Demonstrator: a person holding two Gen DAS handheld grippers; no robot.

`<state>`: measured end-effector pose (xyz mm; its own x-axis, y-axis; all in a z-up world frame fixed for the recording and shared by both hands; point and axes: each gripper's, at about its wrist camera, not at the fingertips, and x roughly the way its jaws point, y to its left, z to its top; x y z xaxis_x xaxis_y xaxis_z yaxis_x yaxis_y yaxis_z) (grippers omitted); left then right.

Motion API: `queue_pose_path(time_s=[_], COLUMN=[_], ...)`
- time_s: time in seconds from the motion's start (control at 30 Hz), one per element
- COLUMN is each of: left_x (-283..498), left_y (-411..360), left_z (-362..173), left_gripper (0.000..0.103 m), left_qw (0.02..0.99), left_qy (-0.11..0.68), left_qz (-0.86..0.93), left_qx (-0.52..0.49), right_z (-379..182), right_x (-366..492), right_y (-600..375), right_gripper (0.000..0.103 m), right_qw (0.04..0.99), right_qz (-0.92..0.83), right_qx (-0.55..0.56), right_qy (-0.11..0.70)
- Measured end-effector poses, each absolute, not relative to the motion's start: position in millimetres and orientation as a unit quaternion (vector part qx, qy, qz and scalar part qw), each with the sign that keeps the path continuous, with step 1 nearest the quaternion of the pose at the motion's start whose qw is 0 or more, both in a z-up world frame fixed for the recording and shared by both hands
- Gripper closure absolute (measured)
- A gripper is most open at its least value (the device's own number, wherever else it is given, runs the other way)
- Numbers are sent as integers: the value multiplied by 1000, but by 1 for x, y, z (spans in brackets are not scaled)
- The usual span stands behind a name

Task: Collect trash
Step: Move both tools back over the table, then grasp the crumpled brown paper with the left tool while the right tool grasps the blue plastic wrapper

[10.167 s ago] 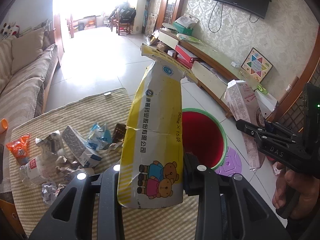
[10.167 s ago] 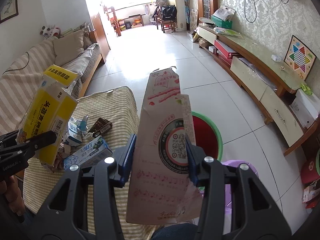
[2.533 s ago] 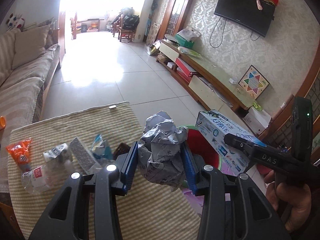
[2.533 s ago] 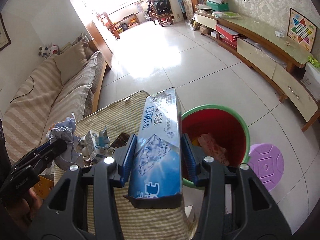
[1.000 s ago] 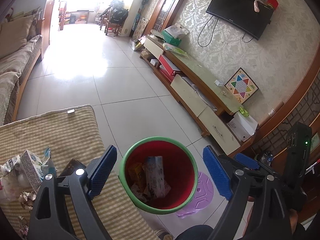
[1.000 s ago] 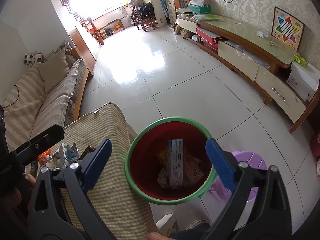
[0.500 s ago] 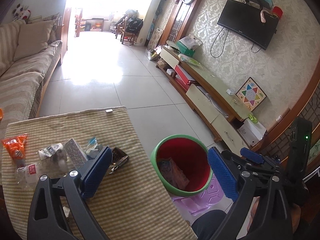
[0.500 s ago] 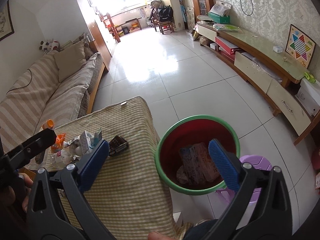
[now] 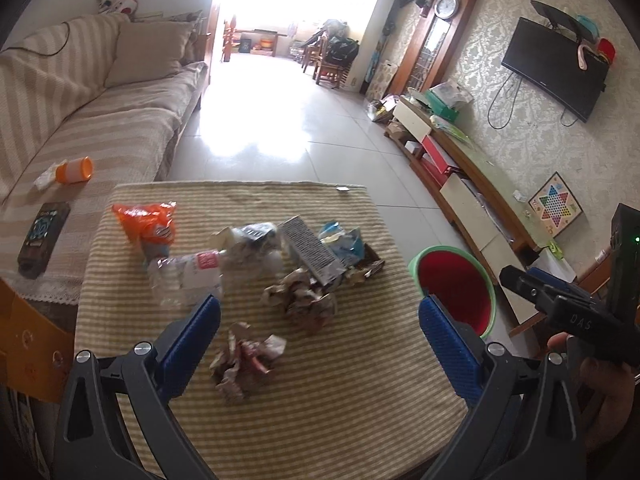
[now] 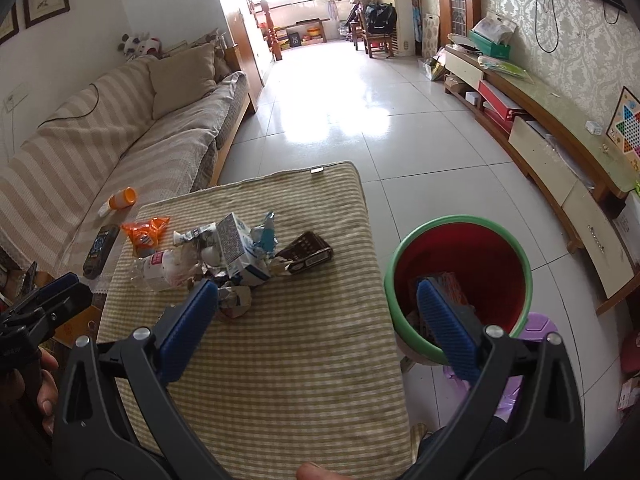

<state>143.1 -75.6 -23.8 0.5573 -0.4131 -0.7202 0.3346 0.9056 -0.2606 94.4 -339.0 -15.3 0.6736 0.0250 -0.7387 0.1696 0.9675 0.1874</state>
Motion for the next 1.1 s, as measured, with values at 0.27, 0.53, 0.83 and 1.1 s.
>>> queue_pose_path(time_s=[0.27,0.53,0.83,1.1], left_x=[133,137,154,170], left_y=[-26,-31,-43,-47], left_z=[-63,-91,-118,-137], left_gripper=[8,8,8,8], left_qw=[870,855,844,837], left_qy=[454,479,499,515], left_qz=[-185,-194,-193,-183], left_qx=[-59,-45,-37,-33], right_z=[-27,-38,-56,-82], right_x=[104,123,162,205], right_y=[-292,-279,-279,-278], right_gripper=[5,5,5,5], right_qw=[901,895,888,880], right_qz=[-5,1,9,15], right_qx=[98,88,81,87], right_qy=[422,436,452,466])
